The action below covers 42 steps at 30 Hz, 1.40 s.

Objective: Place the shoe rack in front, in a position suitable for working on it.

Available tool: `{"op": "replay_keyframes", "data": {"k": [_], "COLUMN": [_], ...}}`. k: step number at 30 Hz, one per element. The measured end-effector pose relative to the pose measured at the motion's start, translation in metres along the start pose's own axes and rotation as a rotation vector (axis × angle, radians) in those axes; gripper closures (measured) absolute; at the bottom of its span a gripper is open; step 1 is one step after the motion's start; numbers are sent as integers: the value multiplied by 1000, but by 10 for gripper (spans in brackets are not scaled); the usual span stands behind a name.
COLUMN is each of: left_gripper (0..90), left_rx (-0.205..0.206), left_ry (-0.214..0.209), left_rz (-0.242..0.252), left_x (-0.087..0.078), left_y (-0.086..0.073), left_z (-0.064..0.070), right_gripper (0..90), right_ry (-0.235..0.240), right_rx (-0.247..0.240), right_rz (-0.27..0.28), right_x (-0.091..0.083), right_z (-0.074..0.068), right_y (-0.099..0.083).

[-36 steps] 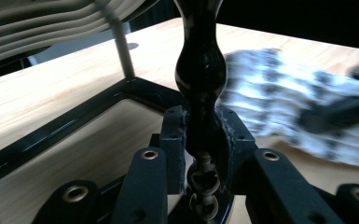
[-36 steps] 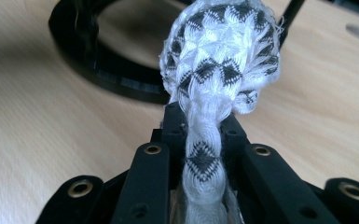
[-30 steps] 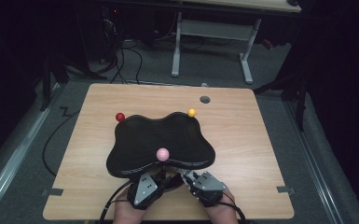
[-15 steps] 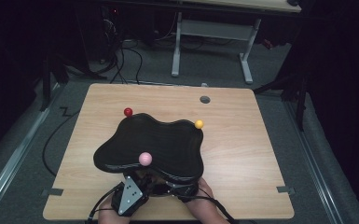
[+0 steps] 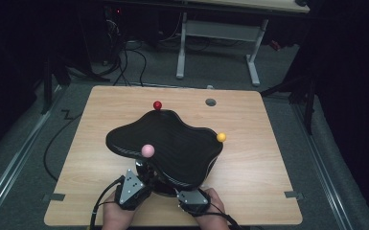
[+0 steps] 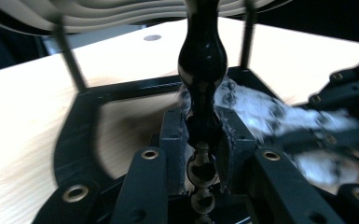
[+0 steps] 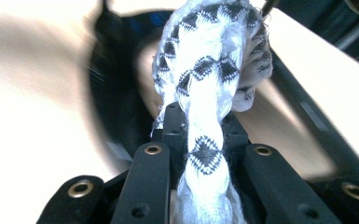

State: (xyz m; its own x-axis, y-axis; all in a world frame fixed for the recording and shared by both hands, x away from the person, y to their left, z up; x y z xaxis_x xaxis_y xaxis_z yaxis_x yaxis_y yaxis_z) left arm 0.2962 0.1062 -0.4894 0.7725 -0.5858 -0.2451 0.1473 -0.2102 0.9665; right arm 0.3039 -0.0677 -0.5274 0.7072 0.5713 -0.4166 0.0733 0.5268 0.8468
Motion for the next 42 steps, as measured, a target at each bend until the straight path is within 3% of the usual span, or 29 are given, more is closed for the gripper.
{"op": "replay_keyframes", "data": {"k": [3, 5, 7, 10, 12, 14, 16, 23, 24, 29, 30, 38, 39, 40, 42], "left_gripper": [739, 708, 672, 657, 731, 745, 747, 746, 745, 745, 744, 744, 745, 745, 745], "left_rx": [28, 31, 12, 1, 16, 10, 21, 24, 23, 19, 25, 22, 23, 23, 29], "left_ry": [-48, -57, -68, -70, -50, -58, -58, -50, -46, -42, -36, -19, -16, -16, -13], "left_rz": [2, -2, 9, 36, 51, 46, 37, 30, 29, 25, 22, 15, 14, 14, 10], "left_x": [8, 10, 10, 9, 8, 8, 6, -4, -8, -13, -14, -18, -19, -19, -19], "left_y": [3, 4, 7, 13, 19, 19, 19, 16, 14, 13, 13, 11, 11, 11, 11], "left_z": [16, 20, 22, 22, 20, 19, 19, 7, 2, -6, -9, -15, -17, -17, -16], "right_gripper": [770, 769, 769, 768, 767, 767, 767, 775, 775, 774, 773, 770, 770, 770, 773], "right_ry": [87, 97, 122, 123, 116, 110, 90, 53, 30, -9, -22, -88, -111, -111, -147], "right_rx": [79, 92, 151, 155, 149, 143, 121, 125, 153, 192, 220, 291, 308, 308, 343], "right_rz": [9, 5, 1, 0, -1, -3, -13, -40, -56, -66, -71, -95, -103, -103, -120], "right_x": [-3, -2, 0, 0, -1, -2, -6, -9, -10, -10, -9, -6, -4, -4, -2], "right_z": [-13, -15, -16, -16, -15, -14, -8, 16, 27, 47, 56, 89, 100, 100, 113], "right_y": [3, 3, 2, 1, -1, -2, -6, -21, -26, -33, -36, -45, -49, -49, -53]}}
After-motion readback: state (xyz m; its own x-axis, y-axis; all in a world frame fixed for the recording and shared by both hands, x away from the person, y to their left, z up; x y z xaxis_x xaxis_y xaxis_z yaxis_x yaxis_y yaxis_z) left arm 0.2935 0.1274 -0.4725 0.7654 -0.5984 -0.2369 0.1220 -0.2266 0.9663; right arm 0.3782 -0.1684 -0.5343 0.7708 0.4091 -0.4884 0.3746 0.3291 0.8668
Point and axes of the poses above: each handheld gripper's, and its own axes: x roughly forward along the jaws, y roughly out of its top, z roughly to its right, the point moved 4 cm from there along x, roughly forward along the jaws, and after that the axes turned 5 degrees about z, right-handed, at the moved point
